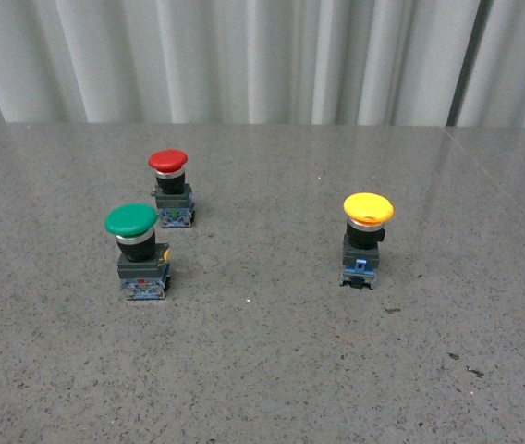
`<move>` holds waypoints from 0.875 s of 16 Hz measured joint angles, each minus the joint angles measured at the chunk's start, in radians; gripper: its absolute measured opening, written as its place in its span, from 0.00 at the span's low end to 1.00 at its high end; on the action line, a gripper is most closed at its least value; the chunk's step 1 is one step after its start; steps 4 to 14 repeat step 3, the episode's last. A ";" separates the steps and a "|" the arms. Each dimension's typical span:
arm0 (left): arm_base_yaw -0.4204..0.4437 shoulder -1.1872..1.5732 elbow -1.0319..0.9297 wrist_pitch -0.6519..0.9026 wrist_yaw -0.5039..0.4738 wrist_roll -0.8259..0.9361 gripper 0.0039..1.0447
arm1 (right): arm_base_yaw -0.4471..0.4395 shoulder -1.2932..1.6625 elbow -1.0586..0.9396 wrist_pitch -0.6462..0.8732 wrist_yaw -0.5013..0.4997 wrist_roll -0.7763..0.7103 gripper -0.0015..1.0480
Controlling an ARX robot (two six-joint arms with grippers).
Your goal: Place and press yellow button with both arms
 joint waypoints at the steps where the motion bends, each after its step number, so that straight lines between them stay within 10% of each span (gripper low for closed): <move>1: 0.000 0.000 0.000 0.000 0.000 0.000 0.94 | 0.000 0.000 0.000 0.000 0.000 0.000 0.93; 14: 0.000 0.000 0.000 0.000 0.000 0.000 0.94 | 0.000 0.000 0.000 0.000 0.000 0.000 0.94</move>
